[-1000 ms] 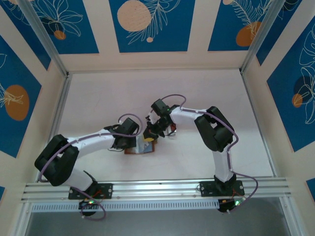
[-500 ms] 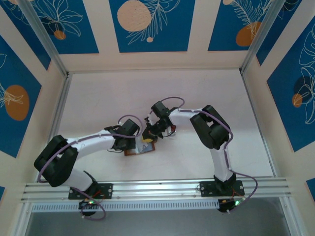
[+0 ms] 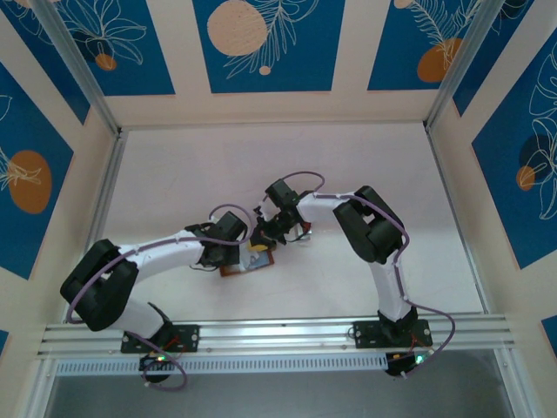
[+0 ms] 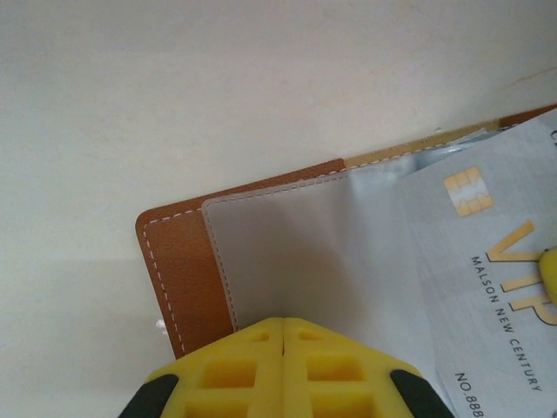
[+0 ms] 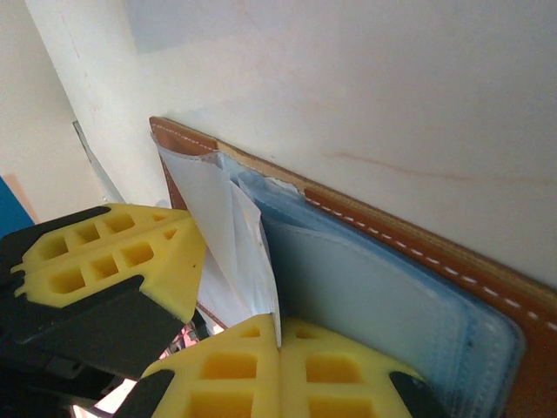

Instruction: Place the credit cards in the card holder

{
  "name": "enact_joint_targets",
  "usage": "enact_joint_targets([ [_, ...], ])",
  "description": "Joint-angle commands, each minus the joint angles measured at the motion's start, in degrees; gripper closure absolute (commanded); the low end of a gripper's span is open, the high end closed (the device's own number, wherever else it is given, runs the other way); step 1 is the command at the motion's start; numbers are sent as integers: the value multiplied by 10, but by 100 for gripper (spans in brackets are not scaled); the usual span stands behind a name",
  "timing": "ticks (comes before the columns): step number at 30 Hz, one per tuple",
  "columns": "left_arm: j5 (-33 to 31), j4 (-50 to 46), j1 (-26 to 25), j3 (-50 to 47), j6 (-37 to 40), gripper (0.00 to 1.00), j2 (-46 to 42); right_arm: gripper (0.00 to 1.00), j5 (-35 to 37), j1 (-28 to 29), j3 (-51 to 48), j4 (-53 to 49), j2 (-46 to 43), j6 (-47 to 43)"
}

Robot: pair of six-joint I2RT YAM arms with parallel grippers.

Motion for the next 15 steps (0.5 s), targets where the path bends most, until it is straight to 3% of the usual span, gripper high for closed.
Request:
enact_joint_targets([
  [1,2,-37,-7,-5,4,99,17,100,73,11,-10,-8,20,16],
  [15,-9,-60,-7,-2,6,94,-22,100,142,26,6,-40,18,-1],
])
